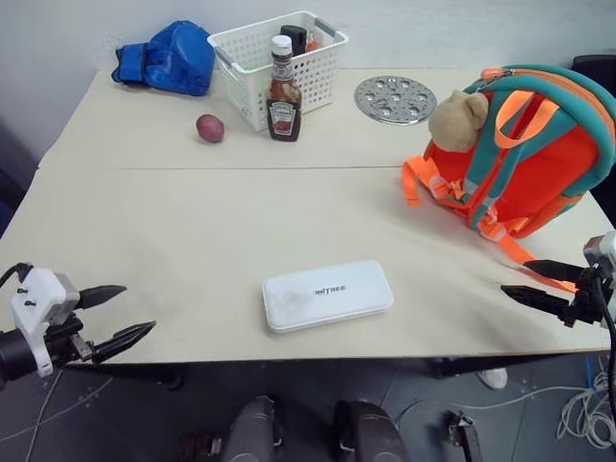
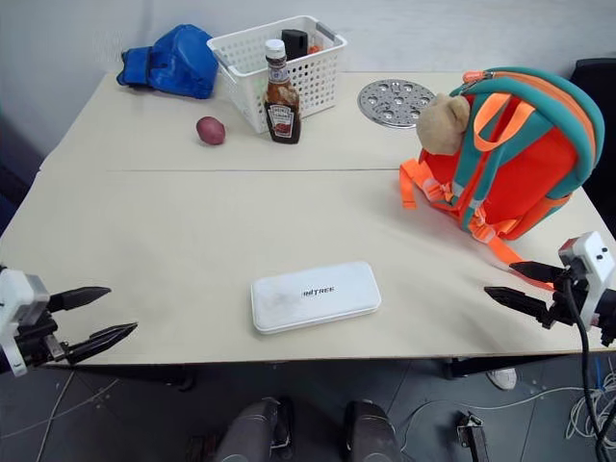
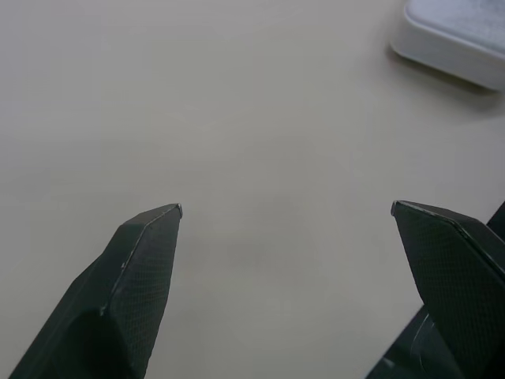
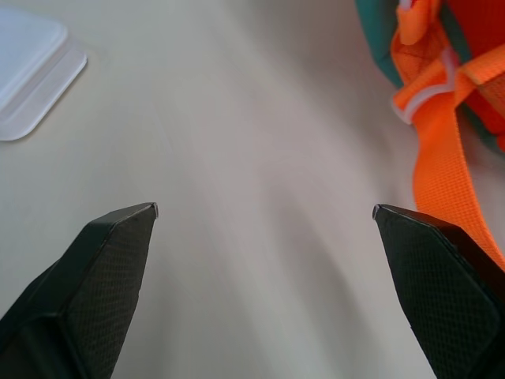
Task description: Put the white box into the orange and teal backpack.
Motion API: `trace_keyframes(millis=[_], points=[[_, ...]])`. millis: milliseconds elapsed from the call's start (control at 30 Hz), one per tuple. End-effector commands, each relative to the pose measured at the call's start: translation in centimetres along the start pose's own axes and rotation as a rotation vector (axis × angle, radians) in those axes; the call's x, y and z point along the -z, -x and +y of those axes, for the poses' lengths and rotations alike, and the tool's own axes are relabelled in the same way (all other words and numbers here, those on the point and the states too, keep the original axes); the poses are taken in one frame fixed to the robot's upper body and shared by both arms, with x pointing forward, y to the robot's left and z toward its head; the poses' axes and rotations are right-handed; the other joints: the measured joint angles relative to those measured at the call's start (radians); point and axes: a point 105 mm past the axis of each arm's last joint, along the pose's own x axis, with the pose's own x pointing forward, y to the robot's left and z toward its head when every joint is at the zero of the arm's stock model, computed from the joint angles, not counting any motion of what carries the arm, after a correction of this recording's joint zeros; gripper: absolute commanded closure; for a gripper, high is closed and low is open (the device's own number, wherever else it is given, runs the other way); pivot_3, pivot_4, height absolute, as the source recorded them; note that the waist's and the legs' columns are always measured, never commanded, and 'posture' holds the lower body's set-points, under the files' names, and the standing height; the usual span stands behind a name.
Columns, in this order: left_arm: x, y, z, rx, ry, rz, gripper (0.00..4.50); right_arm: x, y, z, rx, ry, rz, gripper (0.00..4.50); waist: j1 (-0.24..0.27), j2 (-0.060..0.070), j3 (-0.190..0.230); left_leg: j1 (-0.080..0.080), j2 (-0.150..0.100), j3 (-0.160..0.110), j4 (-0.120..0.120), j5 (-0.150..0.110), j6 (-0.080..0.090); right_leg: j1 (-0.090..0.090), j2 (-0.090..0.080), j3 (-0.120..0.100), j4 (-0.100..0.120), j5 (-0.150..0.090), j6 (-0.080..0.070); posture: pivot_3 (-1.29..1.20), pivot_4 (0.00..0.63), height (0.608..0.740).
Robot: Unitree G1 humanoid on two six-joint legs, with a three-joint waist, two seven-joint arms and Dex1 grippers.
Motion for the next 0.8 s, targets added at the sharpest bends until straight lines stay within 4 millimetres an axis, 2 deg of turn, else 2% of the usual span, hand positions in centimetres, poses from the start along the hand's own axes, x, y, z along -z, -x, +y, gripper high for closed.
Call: trace_keyframes(millis=[33,200,633,667,733,800], points=[[-0.3,-0.5,-0.4,0.018,-0.037,-0.004,0.02,-1.2,-0.1,-0.2,0.014,0.014,-0.057,0.03,-0.006,0.001,0.000,0.000,0.000,0.000,0.000,0.002,0.002,0.000,0.000,0.000,0.000,0.000,0.000,0.00,0.150,0.740],[0.3,-1.1,-0.3,-0.009,-0.048,0.033,0.02,-1.1,-0.7,-0.1,0.012,0.028,-0.055,0.03,-0.010,0.001,-0.001,0.000,0.000,0.001,0.000,0.003,0.002,0.000,0.001,-0.001,0.001,0.000,0.000,0.00,0.150,0.740],[-0.7,-1.3,-1.3,0.021,-0.033,0.005,0.02,-1.7,-2.0,0.2,-0.032,0.071,-0.049,0.03,-0.017,0.001,-0.001,0.000,0.000,0.001,0.000,0.005,0.001,0.000,0.001,-0.001,0.001,0.000,0.000,0.00,0.150,0.740],[-0.9,-1.4,-1.5,0.035,-0.031,-0.003,0.00,-1.7,-2.2,0.5,-0.052,0.073,-0.049,0.20,-0.018,0.001,-0.001,0.000,0.000,0.001,0.001,0.005,0.001,0.000,0.001,-0.001,0.002,0.000,0.000,0.00,0.150,0.740],[-1.4,-1.8,-2.2,0.082,-0.033,-0.019,0.40,-1.9,-2.6,1.2,-0.094,0.079,-0.049,0.62,-0.018,0.001,-0.001,0.000,0.000,0.001,0.001,0.005,0.001,0.000,0.001,0.000,0.002,0.000,0.000,0.00,0.150,0.740],[-1.5,-2.3,-2.9,0.124,-0.038,-0.019,0.91,-2.1,-3.1,2.0,-0.144,0.091,-0.045,1.31,-0.017,0.001,-0.001,0.000,0.000,0.001,0.001,0.005,0.001,0.000,0.001,0.000,0.002,0.000,0.000,0.00,0.150,0.740]])
